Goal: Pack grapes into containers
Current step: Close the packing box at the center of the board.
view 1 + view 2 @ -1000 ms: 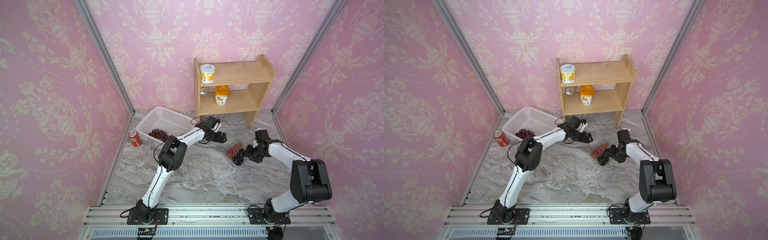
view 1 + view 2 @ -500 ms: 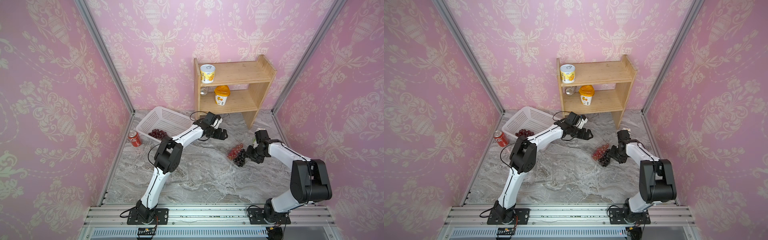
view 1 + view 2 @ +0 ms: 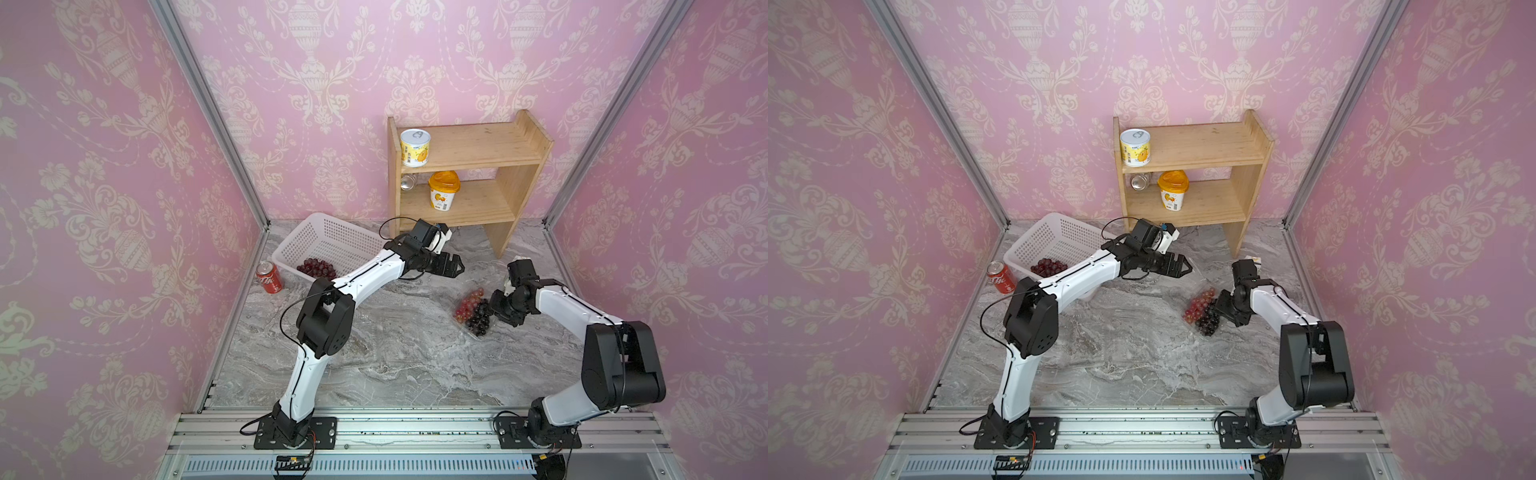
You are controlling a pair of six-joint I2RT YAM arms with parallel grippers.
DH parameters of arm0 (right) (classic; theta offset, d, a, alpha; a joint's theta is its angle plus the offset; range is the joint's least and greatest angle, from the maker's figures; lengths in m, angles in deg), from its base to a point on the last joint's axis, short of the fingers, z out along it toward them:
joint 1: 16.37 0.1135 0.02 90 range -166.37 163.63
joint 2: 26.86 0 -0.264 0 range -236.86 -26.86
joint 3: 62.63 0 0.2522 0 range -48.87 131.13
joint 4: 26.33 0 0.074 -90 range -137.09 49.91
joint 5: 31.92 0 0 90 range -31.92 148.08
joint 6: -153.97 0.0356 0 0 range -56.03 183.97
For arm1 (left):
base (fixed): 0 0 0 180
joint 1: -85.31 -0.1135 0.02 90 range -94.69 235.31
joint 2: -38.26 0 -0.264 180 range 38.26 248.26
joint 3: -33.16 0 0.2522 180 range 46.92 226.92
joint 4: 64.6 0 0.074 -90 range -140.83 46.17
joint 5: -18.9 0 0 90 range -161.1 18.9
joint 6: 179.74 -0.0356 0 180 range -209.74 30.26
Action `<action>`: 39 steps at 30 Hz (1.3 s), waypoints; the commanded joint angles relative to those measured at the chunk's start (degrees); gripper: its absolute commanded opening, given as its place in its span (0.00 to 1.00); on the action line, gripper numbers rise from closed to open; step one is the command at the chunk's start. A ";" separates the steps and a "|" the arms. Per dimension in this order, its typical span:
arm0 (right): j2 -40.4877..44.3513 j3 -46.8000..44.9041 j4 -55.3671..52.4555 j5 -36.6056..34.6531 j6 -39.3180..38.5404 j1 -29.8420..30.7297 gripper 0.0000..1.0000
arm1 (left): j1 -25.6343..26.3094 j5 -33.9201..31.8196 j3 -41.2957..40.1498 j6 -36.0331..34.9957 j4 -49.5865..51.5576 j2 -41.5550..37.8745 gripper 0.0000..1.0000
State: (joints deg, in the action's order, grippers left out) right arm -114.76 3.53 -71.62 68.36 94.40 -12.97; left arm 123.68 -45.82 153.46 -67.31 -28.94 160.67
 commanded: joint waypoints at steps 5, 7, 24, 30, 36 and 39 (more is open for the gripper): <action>-0.33 0.82 3.39 3.96 2.61 4.02 0.50 | 2.35 3.15 -4.58 4.43 -4.03 -5.63 0.95; 0.25 0.60 3.44 4.30 2.77 4.12 0.50 | 2.76 3.31 -5.35 4.92 -4.51 -5.78 0.95; 7.92 -4.32 1.24 8.34 -0.06 -3.03 0.59 | 6.60 3.72 -17.37 14.30 -17.07 -9.08 0.95; 6.87 -7.17 4.04 9.12 0.25 -2.99 0.58 | 7.83 3.98 -17.48 15.98 -19.15 -8.73 0.95; 7.13 -8.08 4.45 8.69 -0.46 -3.09 0.55 | 8.57 4.84 -15.17 17.13 -19.56 -7.82 0.95; 6.46 -8.57 4.80 8.88 -0.43 -3.05 0.55 | 8.82 5.56 -14.23 18.15 -20.25 -7.71 0.95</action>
State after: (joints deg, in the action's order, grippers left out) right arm -107.42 -3.68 -66.83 76.75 95.41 -15.96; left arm 132.03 -42.33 137.57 -51.26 -49.93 151.71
